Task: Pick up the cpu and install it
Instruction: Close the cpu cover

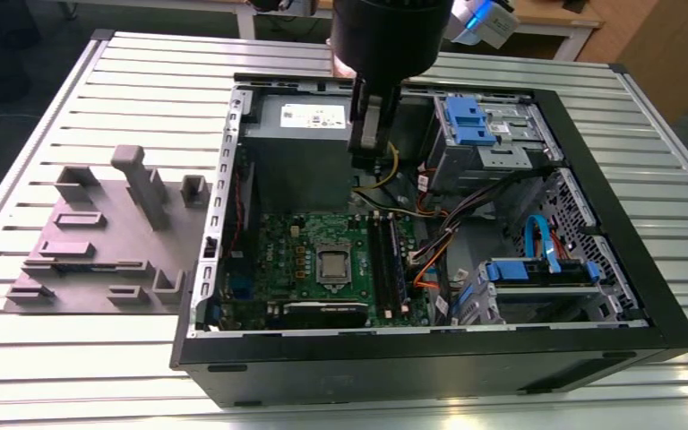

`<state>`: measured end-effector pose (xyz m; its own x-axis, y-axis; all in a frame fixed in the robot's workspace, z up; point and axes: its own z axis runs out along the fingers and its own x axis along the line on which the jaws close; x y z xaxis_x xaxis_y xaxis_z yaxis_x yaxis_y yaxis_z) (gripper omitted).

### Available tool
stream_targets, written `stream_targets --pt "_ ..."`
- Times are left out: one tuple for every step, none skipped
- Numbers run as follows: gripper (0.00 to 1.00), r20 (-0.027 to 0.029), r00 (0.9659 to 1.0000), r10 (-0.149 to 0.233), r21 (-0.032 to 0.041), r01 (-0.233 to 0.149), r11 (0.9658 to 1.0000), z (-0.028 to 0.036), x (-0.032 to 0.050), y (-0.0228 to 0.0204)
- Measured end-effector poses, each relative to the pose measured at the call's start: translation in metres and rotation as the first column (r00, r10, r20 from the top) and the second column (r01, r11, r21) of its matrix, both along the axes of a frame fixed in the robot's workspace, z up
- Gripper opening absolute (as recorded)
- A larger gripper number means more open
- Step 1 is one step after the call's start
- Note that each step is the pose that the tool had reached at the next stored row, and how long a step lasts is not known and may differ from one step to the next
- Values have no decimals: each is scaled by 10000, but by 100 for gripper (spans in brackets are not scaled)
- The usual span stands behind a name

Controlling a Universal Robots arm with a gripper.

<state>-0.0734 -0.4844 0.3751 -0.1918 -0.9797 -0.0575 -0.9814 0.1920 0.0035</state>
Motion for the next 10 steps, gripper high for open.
stream_targets --pt "10 0 10000 0 1 0 10000 0 0 0" --pt "10 0 10000 16 0 -16 10000 -3 0 0" --pt "10 -5 10000 73 0 -73 10000 -8 1 1" --pt "10 -13 9999 160 -2 -160 9999 -15 1 0" --pt "10 -22 9996 268 -4 -268 9996 -24 1 0" --pt "10 -34 9993 381 -4 -381 9993 -34 1 0" --pt "10 -47 9987 500 -5 -500 9988 -46 1 0" --pt "10 -63 9981 618 -5 -618 9981 -58 1 0" --pt "10 -77 9973 727 -4 -727 9974 -71 1 0" --pt "10 -90 9965 827 -3 -827 9966 -89 1 0"
